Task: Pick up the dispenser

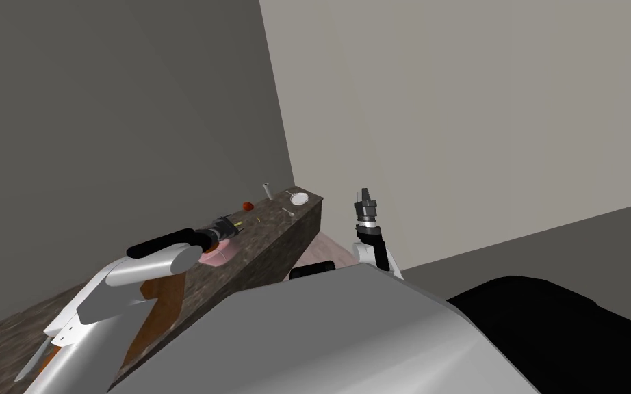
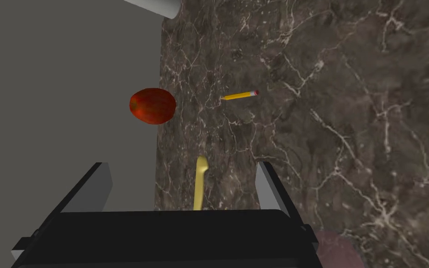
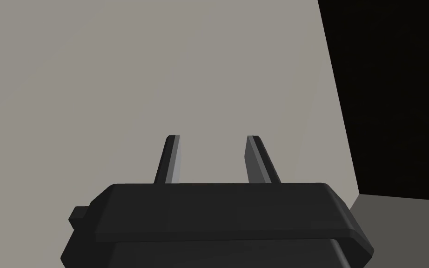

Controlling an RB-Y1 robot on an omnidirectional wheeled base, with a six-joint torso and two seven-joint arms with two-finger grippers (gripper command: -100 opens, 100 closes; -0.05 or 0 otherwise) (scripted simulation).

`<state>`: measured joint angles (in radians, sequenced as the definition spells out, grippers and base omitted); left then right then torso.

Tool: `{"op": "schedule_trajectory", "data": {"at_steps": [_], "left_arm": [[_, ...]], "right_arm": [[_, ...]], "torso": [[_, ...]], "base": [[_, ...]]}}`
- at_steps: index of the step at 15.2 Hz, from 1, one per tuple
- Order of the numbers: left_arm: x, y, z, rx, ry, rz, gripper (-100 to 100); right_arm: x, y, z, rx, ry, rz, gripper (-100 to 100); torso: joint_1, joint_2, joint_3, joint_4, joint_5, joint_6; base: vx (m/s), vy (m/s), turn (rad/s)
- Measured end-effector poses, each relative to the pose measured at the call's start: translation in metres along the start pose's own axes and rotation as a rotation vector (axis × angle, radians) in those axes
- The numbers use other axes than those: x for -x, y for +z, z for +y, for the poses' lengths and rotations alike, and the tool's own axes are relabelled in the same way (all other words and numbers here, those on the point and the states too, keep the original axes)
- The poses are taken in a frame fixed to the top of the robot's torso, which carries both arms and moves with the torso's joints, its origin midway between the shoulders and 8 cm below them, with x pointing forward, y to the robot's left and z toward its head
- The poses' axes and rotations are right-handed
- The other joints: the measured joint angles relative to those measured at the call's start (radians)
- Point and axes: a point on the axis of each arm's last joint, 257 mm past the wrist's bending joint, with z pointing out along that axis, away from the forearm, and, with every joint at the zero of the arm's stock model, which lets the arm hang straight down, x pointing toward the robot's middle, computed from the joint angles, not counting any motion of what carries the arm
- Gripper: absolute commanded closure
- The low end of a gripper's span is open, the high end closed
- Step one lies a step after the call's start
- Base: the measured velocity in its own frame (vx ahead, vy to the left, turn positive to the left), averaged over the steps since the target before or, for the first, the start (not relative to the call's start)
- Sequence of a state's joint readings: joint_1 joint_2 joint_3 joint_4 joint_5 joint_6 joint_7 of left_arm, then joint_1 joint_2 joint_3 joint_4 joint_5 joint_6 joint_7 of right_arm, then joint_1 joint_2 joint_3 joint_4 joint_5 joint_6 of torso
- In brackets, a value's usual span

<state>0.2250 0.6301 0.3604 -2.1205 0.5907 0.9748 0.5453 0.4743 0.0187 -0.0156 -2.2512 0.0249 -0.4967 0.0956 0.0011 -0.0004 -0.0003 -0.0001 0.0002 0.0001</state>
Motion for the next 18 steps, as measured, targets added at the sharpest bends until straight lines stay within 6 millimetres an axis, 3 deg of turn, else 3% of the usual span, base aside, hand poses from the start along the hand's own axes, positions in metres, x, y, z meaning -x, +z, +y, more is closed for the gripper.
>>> {"op": "schedule_trajectory", "data": {"at_steps": [18], "left_arm": [[0.047,-0.015,0.035,0.271,-0.119,-0.158,-100]], "right_arm": [[0.0,0.0,0.0,0.0,0.0,0.0,0]], "torso": [[0.0,0.0,0.0,0.0,0.0,0.0]], "base": [[-0.001,0.014,-0.045]]}}
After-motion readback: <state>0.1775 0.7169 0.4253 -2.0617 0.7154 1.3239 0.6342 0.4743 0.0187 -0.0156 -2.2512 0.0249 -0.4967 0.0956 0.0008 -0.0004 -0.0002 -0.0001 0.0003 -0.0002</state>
